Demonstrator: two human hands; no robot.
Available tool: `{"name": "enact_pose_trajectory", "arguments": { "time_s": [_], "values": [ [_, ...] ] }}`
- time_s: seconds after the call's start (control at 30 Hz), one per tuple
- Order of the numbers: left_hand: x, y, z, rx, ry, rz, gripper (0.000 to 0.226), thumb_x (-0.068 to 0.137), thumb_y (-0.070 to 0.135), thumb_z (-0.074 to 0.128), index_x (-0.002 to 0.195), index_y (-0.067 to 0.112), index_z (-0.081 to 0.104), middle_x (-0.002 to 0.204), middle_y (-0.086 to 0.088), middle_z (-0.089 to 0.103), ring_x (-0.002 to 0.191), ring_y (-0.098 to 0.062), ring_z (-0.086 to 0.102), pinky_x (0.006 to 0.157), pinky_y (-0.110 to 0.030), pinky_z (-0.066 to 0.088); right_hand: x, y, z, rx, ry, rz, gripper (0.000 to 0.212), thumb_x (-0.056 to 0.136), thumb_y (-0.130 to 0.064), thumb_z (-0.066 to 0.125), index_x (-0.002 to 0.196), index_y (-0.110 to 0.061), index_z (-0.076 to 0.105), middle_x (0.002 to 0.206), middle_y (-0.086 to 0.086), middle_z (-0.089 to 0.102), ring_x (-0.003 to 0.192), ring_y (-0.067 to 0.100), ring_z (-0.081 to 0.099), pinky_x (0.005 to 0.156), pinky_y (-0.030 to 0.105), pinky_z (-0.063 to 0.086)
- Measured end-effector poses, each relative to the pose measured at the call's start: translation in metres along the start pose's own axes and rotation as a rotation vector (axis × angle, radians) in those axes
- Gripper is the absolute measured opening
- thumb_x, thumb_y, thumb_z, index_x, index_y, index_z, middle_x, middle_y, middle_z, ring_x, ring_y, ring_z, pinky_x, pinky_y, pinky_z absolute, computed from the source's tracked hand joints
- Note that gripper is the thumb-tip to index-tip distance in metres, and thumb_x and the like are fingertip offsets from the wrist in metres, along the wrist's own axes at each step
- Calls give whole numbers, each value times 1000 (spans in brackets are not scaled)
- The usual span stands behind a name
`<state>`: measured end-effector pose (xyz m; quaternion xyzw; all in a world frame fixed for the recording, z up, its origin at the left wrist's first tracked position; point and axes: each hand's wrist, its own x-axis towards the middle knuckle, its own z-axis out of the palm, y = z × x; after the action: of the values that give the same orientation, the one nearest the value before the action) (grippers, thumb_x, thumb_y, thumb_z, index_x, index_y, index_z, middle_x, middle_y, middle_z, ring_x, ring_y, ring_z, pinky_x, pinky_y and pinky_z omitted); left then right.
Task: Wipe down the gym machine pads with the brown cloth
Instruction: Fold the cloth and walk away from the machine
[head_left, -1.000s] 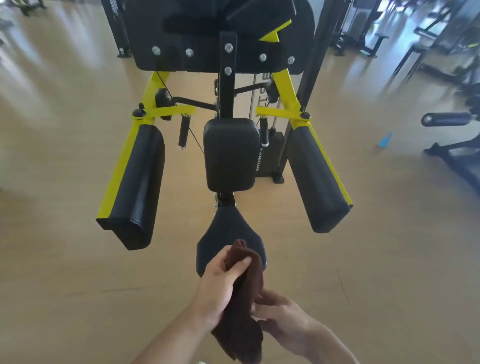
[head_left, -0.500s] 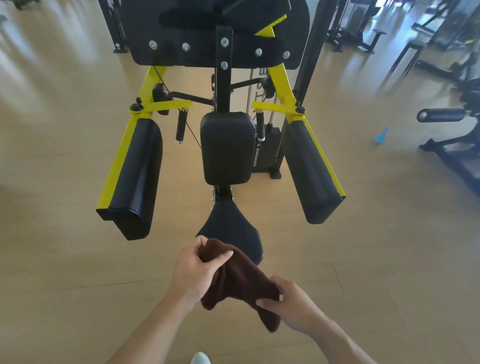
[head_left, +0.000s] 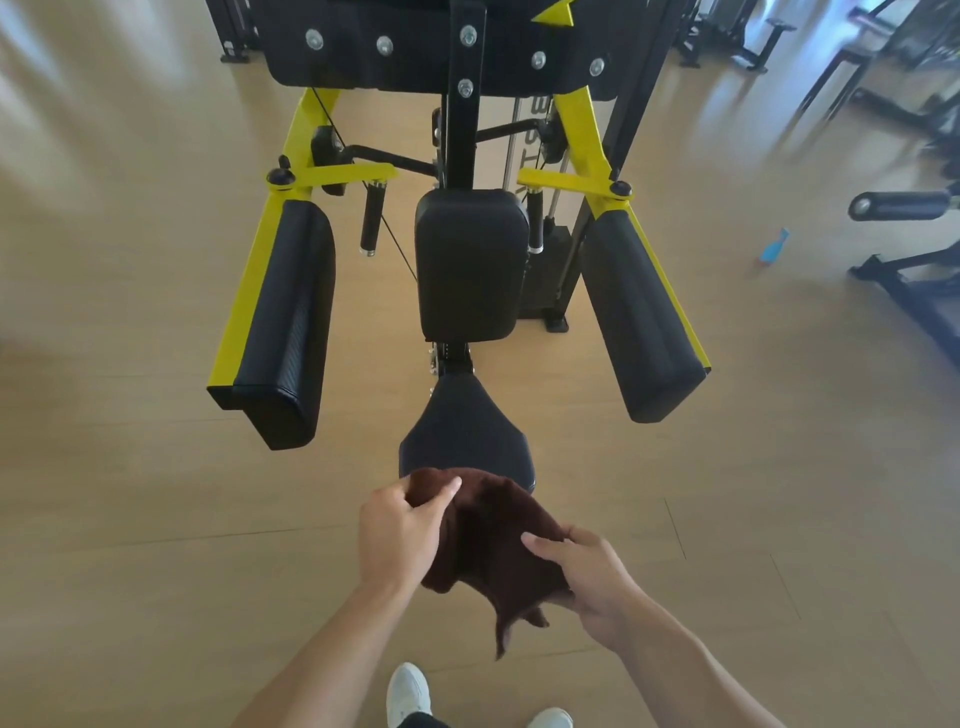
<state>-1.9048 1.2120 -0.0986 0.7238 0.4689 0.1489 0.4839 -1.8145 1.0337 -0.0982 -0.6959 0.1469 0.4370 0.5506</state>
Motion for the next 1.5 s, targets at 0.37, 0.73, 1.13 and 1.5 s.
{"name": "enact_pose_trajectory", "arguments": {
  "time_s": [0.37,0.73,1.13,1.5],
  "values": [
    [-12,2,18,-155,-329,15,16,94,33,65,86,23,76,74,9,76,76,-7,72,61,-17,55,-29,-22,53,-80,91,-250,9,94,-24,70,95,-27,78,79,4,79,74,25,77,61,45,58],
    [32,7,25,36,-458,154,20,88,44,71,89,26,79,81,13,77,85,-6,71,78,-28,58,-9,-20,-73,-364,525,-238,23,90,-16,71,91,-39,73,94,-10,76,93,14,69,73,30,53],
    [-61,175,220,285,-999,673,38,74,65,73,93,32,76,84,16,75,80,-2,69,74,-23,57,-9,-19,-204,-114,400,-548,37,76,-14,87,102,-37,72,92,-16,77,84,3,71,69,20,57],
    [-138,196,400,99,-1282,192,15,90,14,73,103,7,74,84,3,77,82,-15,72,75,-23,55,-11,-57,-430,19,433,-566,20,74,-25,90,85,-29,74,82,-2,77,81,19,73,74,41,62]
  ]
}}
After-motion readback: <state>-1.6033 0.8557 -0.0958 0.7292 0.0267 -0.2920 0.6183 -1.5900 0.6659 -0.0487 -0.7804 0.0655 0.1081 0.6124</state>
